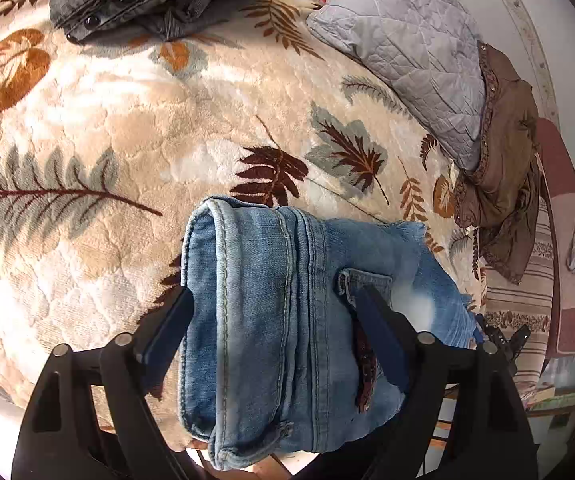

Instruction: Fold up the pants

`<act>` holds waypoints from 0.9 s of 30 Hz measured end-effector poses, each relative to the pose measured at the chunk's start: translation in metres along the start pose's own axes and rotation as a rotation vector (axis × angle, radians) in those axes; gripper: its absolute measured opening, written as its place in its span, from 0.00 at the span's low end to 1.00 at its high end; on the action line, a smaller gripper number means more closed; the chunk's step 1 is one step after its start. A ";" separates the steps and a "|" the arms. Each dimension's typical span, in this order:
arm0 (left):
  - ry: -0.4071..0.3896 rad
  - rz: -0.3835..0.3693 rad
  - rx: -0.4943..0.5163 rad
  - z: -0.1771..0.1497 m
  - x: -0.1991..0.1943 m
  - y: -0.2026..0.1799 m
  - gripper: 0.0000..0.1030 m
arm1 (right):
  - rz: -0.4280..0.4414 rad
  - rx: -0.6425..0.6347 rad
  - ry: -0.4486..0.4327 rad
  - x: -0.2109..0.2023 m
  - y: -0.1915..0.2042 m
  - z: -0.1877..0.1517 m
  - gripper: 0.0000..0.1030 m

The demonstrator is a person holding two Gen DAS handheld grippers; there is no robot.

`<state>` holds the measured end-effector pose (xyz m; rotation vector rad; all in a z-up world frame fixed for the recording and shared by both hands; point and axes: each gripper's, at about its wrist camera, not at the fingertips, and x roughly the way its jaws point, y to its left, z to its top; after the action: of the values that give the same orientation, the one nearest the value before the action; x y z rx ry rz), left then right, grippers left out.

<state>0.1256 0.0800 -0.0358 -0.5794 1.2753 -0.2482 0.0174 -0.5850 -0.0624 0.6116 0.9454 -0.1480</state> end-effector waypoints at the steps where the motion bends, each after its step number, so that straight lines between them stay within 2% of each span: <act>1: 0.010 -0.030 0.001 -0.002 0.002 -0.003 0.34 | 0.016 -0.044 0.030 0.008 0.007 0.002 0.43; 2: 0.009 -0.045 0.017 -0.006 0.000 -0.009 0.15 | -0.005 -0.106 0.041 0.011 0.017 0.005 0.02; 3: -0.015 -0.048 0.040 -0.010 -0.005 -0.016 0.14 | -0.016 -0.152 0.004 0.005 0.026 0.010 0.02; 4: -0.051 -0.038 0.067 -0.015 -0.011 -0.023 0.14 | 0.014 -0.166 -0.058 -0.007 0.032 0.016 0.02; 6: -0.093 0.015 0.102 -0.020 -0.014 -0.030 0.14 | 0.056 -0.112 -0.157 -0.025 0.029 0.030 0.02; 7: -0.100 0.038 0.105 -0.020 -0.011 -0.029 0.13 | 0.066 -0.086 -0.151 -0.022 0.024 0.036 0.02; 8: -0.103 0.081 0.101 -0.019 -0.005 -0.026 0.13 | 0.034 -0.075 -0.125 -0.011 0.018 0.039 0.02; 10: -0.077 0.143 0.069 -0.015 0.009 -0.012 0.13 | -0.059 -0.076 -0.018 0.023 0.007 0.037 0.02; 11: -0.048 0.136 0.036 -0.013 0.015 -0.004 0.13 | -0.087 -0.070 0.033 0.038 0.002 0.033 0.03; 13: -0.034 0.081 -0.020 -0.012 0.011 0.006 0.13 | -0.070 -0.058 -0.016 0.029 0.001 0.027 0.09; 15: -0.055 0.055 -0.018 -0.017 -0.006 0.005 0.13 | -0.039 -0.012 -0.070 0.006 -0.001 0.023 0.18; 16: -0.071 0.053 -0.008 -0.023 -0.018 0.002 0.13 | -0.013 0.006 -0.095 -0.008 -0.003 0.018 0.19; 18: -0.093 0.029 0.022 -0.040 -0.043 -0.006 0.21 | 0.041 0.022 -0.125 -0.036 -0.004 0.003 0.27; 19: -0.098 0.003 0.039 -0.051 -0.055 -0.011 0.38 | 0.061 0.019 -0.124 -0.048 -0.002 -0.007 0.31; 20: -0.104 -0.022 0.042 -0.064 -0.064 -0.015 0.63 | 0.069 0.015 -0.120 -0.058 -0.002 -0.019 0.38; 22: -0.114 -0.092 0.047 -0.093 -0.077 -0.020 0.83 | 0.075 0.027 -0.109 -0.073 -0.003 -0.043 0.46; 23: -0.105 -0.122 0.056 -0.106 -0.078 -0.024 0.83 | 0.078 0.047 -0.105 -0.079 -0.007 -0.055 0.51; 25: -0.083 -0.160 0.089 -0.125 -0.070 -0.031 0.83 | 0.080 0.114 -0.089 -0.081 -0.018 -0.074 0.53; 27: -0.079 -0.124 0.113 -0.132 -0.053 -0.033 0.83 | 0.080 0.173 -0.066 -0.075 -0.026 -0.087 0.53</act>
<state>-0.0103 0.0429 0.0027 -0.5662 1.1433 -0.3941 -0.0986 -0.5695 -0.0512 0.7989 0.8485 -0.1786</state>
